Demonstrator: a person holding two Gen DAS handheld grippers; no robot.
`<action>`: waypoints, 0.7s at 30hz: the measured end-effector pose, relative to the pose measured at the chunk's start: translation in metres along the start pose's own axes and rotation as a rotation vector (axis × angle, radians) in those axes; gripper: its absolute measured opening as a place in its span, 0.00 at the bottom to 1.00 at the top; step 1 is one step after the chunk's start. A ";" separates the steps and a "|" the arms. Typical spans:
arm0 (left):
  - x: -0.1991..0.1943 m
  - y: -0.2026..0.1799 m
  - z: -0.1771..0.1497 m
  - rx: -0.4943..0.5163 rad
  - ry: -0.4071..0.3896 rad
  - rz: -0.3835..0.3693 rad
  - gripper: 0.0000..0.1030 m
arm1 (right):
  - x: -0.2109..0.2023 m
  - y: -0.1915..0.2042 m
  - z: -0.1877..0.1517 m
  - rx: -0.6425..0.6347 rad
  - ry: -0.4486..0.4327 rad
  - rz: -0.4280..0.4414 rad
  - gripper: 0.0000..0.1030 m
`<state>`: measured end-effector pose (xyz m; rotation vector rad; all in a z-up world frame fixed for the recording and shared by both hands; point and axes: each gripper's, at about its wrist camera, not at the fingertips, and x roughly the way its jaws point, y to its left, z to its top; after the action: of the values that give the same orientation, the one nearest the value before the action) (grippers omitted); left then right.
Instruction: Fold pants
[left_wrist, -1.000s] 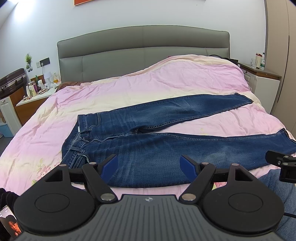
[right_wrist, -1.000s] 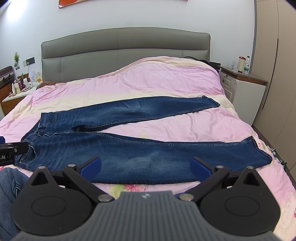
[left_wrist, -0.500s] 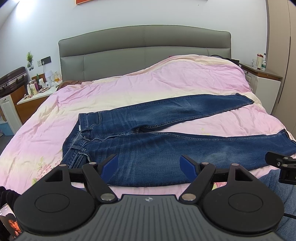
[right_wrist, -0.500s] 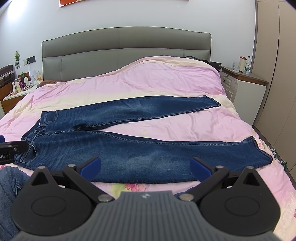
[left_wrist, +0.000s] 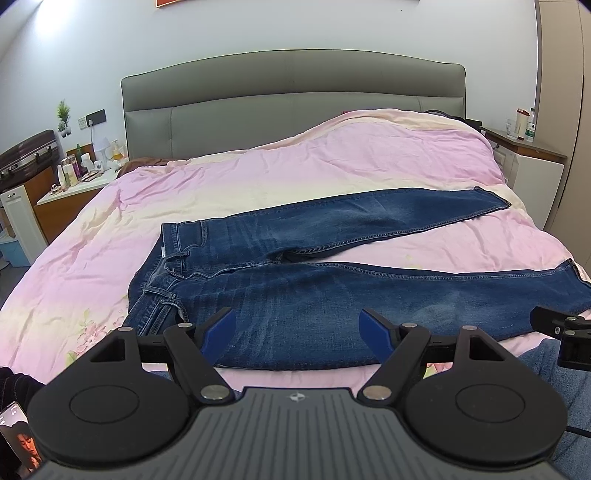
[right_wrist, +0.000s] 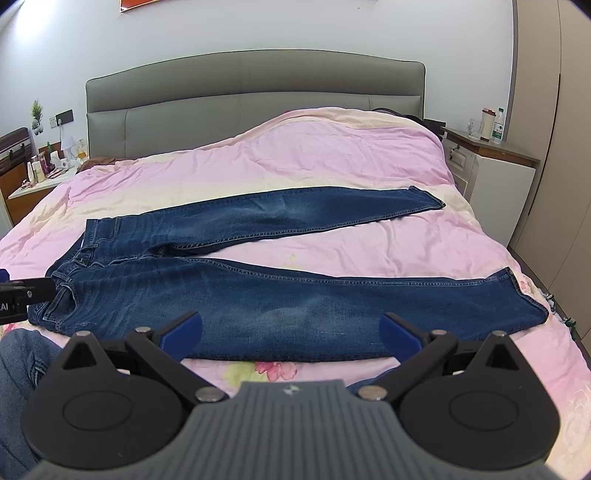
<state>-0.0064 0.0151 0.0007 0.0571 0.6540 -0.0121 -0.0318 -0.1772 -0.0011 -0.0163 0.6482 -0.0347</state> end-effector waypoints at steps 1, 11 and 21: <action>0.000 0.000 0.000 0.000 0.000 0.000 0.87 | 0.000 0.000 0.000 0.001 0.001 0.001 0.95; 0.001 0.004 0.001 -0.008 0.010 0.004 0.87 | 0.002 -0.002 0.000 0.009 0.006 0.008 0.95; 0.023 0.018 0.003 0.060 0.012 0.019 0.81 | 0.031 -0.020 -0.003 -0.004 0.007 0.029 0.95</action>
<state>0.0138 0.0328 -0.0101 0.1214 0.6654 -0.0136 -0.0091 -0.1979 -0.0221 -0.0111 0.6558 -0.0057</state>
